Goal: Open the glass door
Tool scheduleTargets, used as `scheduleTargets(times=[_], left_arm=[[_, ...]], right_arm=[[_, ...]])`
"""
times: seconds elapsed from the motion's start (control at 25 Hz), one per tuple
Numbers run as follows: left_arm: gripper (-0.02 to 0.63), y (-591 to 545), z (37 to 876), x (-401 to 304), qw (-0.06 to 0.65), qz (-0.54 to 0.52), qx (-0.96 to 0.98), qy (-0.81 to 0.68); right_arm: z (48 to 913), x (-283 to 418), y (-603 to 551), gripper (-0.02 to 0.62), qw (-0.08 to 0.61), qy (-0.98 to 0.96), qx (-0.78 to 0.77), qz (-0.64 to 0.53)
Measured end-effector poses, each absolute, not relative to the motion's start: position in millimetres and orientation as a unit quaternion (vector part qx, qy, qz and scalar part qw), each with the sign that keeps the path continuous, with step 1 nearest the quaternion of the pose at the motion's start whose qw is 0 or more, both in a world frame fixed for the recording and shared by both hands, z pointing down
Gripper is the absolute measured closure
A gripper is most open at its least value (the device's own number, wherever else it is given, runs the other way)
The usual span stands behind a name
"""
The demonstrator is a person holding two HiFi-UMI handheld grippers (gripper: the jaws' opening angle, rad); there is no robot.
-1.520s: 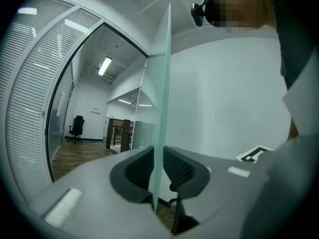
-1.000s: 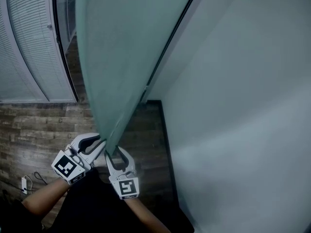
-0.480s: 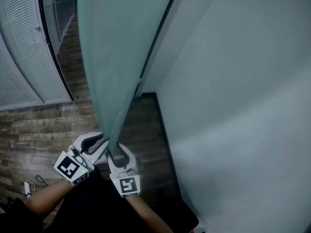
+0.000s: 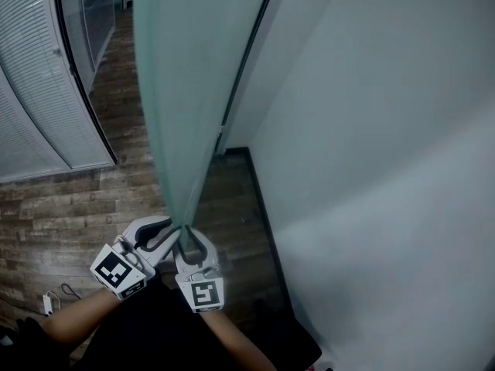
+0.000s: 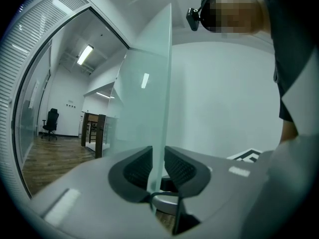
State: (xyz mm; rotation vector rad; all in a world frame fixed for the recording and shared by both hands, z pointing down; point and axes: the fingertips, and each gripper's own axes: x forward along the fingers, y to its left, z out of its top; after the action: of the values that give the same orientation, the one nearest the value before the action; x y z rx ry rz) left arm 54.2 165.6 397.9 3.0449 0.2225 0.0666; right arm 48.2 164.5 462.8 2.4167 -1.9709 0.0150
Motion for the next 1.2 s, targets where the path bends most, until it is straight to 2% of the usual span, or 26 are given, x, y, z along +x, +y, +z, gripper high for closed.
scheduleTargets(times=[0.16,0.56,0.84,1.04,1.2], left_arm=[[0.531,177,406,62,0.047,0.008,0.996,0.076],[0.529,193,409,61,0.068,-0.013,0.994,0.083],[0.553,200,408,59,0.078,-0.024,0.993,0.091],[0.602,205,417,57,0.085,-0.01,0.992,0.092],[0.607,221,425,55,0.095,-0.012,0.99,0.108]], right_arm=[[470,57,172,0.505,0.016,-0.626,0.779,-0.008],[471,65,190,0.518,0.013,-0.606,0.795,-0.012],[471,77,206,0.523,0.005,-0.588,0.808,-0.011],[471,85,211,0.528,0.011,-0.568,0.823,-0.006],[474,91,225,0.533,0.002,-0.55,0.835,-0.003]])
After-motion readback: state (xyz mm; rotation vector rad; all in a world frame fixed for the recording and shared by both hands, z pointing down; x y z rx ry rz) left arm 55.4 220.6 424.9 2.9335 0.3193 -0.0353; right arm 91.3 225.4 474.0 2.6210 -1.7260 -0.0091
